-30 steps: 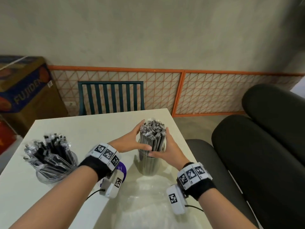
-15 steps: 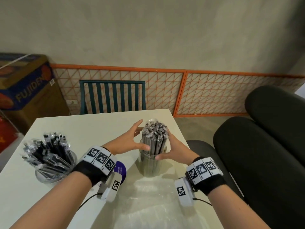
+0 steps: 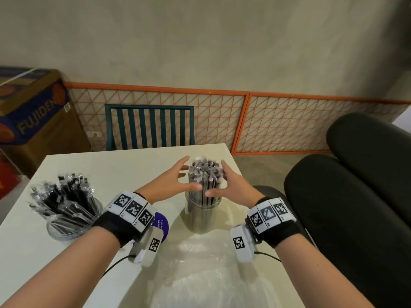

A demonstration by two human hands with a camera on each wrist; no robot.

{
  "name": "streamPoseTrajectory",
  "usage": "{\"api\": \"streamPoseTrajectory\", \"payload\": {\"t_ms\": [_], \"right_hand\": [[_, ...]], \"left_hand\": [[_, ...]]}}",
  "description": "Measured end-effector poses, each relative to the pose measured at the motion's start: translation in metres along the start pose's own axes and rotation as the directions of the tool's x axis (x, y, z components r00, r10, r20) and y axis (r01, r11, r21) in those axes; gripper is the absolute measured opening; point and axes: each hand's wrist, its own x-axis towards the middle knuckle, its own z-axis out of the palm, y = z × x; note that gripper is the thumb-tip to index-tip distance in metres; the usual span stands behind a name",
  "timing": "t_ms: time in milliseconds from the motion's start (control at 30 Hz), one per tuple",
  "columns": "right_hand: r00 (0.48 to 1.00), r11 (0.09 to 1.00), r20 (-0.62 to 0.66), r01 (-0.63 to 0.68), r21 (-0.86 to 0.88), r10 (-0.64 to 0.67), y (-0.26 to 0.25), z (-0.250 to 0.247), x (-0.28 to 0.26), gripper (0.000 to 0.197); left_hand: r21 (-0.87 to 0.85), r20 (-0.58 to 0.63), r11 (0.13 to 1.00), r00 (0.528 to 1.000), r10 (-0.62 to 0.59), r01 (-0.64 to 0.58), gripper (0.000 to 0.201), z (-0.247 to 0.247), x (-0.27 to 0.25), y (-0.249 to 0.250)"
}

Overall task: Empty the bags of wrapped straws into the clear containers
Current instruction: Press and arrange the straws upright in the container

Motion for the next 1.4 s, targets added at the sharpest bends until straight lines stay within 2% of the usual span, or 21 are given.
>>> {"api": "streamPoseTrajectory", "payload": {"t_ms": [67, 167, 300, 333, 433, 500, 567, 633, 700, 767, 833, 1033, 1167, 1300, 1400], "right_hand": [[0.999, 0.999, -0.022, -0.047, 0.02, 0.047, 0.005, 0.006, -0.007, 0.118], [0.992, 0.991, -0.089, -0.082, 0.106, 0.092, 0.01, 0.026, -0.013, 0.12], [0.963, 0.99, -0.249, -0.073, 0.119, 0.101, 0.011, 0.057, -0.01, 0.121], [0.954, 0.991, -0.277, -0.084, 0.106, 0.111, 0.01, 0.061, -0.007, 0.119], [0.927, 0.99, -0.352, -0.099, 0.101, 0.128, 0.009, 0.066, 0.001, 0.106], [0.912, 0.992, -0.396, -0.067, 0.111, 0.106, 0.008, 0.065, 0.005, 0.095], [0.912, 0.989, -0.407, 0.0, 0.147, 0.06, 0.002, 0.056, 0.004, 0.086], [0.931, 0.988, -0.365, 0.06, 0.143, -0.004, -0.005, 0.038, 0.001, 0.079], [0.966, 0.993, -0.258, 0.062, 0.1, -0.034, -0.007, 0.023, -0.005, 0.089], [0.985, 0.995, -0.171, -0.024, 0.094, 0.04, 0.001, 0.017, -0.01, 0.108], [0.985, 0.99, -0.145, -0.082, 0.11, 0.098, 0.01, 0.021, -0.014, 0.117], [0.963, 0.977, -0.225, -0.104, 0.188, 0.146, 0.02, 0.05, -0.017, 0.12], [0.948, 0.976, -0.293, -0.06, 0.209, 0.121, 0.013, 0.065, -0.011, 0.124], [0.935, 0.981, -0.342, -0.023, 0.193, 0.089, 0.008, 0.067, -0.001, 0.114], [0.934, 0.97, -0.357, 0.068, 0.234, 0.021, 0.004, 0.047, 0.0, 0.095]], "left_hand": [[0.012, 0.014, 0.999, 0.999, -0.033, 0.033, 0.101, -0.002, -0.001, -0.007], [0.025, 0.051, 0.999, 0.998, -0.021, 0.02, 0.106, -0.003, 0.001, -0.009], [-0.025, 0.13, 1.0, 0.992, -0.002, 0.006, 0.115, 0.0, 0.011, -0.006], [-0.032, 0.137, 0.999, 0.991, 0.007, -0.003, 0.112, 0.003, 0.014, -0.005], [0.032, 0.072, 0.999, 0.997, 0.033, -0.035, 0.074, 0.011, 0.02, -0.005], [0.087, 0.009, 0.994, 0.998, 0.058, -0.059, 0.06, 0.012, 0.02, -0.003], [0.092, -0.033, 0.991, 0.995, 0.097, -0.093, 0.058, 0.008, 0.018, 0.0], [0.079, -0.041, 0.99, 0.992, 0.122, -0.119, 0.06, 0.003, 0.014, 0.002], [0.09, -0.006, 0.99, 0.994, 0.111, -0.11, 0.066, -0.001, 0.009, 0.001], [0.111, 0.034, 0.992, 0.998, 0.058, -0.062, 0.082, -0.004, 0.007, -0.007], [0.111, 0.058, 0.994, 0.998, -0.002, -0.005, 0.094, -0.006, 0.005, -0.015], [0.01, 0.101, 0.999, 0.994, 0.051, -0.052, 0.09, 0.004, 0.005, -0.012], [-0.071, 0.113, 0.996, 0.992, 0.053, -0.045, 0.117, 0.011, 0.013, -0.011], [-0.127, 0.053, 0.991, 0.997, 0.058, -0.051, 0.095, 0.021, 0.023, -0.005], [-0.1, -0.062, 0.99, 0.994, 0.092, -0.098, 0.093, 0.02, 0.023, 0.003]]}}
